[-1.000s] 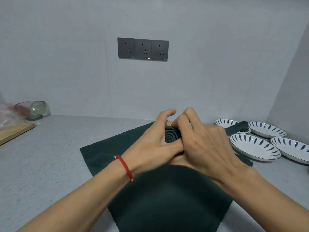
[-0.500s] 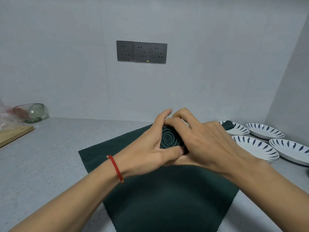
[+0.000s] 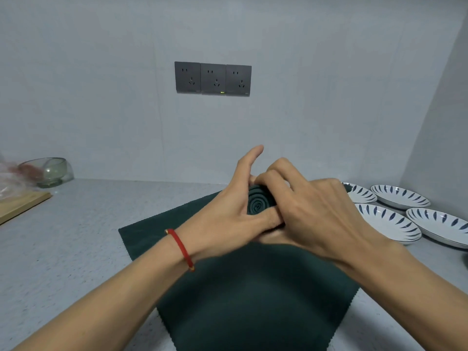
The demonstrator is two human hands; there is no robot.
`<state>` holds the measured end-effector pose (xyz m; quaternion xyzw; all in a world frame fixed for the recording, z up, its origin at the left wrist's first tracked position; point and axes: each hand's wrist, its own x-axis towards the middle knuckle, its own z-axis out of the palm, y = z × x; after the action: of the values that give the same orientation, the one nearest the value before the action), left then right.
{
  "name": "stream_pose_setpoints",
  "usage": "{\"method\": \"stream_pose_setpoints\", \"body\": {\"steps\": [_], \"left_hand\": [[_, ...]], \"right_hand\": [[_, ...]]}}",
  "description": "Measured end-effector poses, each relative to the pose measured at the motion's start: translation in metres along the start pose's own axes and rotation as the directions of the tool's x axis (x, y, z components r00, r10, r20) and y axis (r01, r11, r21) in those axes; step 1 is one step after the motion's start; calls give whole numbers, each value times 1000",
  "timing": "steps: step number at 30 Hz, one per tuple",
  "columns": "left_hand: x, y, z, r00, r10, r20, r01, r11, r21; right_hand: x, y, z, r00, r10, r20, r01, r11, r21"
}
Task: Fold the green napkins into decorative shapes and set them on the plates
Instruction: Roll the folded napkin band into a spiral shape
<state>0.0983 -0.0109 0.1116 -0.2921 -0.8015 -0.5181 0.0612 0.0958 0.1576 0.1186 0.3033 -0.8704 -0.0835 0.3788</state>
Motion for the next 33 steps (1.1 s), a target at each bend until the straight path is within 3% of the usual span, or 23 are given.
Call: {"method": "stream_pose_setpoints", "body": {"steps": [3, 8, 10, 13, 16, 22, 27, 33], "left_hand": [[0, -7, 11, 996, -62, -70, 55, 995, -87], [1, -12, -12, 986, 32, 162, -28, 999, -26], [0, -14, -4, 997, 58, 58, -55, 998, -39], [-6, -16, 26, 987, -23, -159, -5, 985, -172], [-7, -24, 28, 990, -19, -138, -28, 945, -326], [-4, -38, -8, 993, 48, -104, -82, 933, -350], [-6, -38, -23, 996, 82, -25, -85, 948, -305], [-9, -32, -21, 982, 128, 139, -84, 955, -284]], "right_hand": [[3, -1, 1, 999, 49, 8, -49, 998, 37], [-1, 5, -2, 998, -64, -5, 64, 997, 46], [0, 7, -3, 998, -42, -37, 42, 999, -3], [3, 2, -3, 1000, 10, -16, -11, 999, -39], [1, -4, -1, 1000, 18, -11, -19, 999, -34], [-17, 12, -11, 996, -4, -89, 22, 978, 207], [-29, 21, -14, 996, -34, -83, 72, 848, 524], [-15, 16, -16, 984, 128, -124, -15, 755, 655]]}}
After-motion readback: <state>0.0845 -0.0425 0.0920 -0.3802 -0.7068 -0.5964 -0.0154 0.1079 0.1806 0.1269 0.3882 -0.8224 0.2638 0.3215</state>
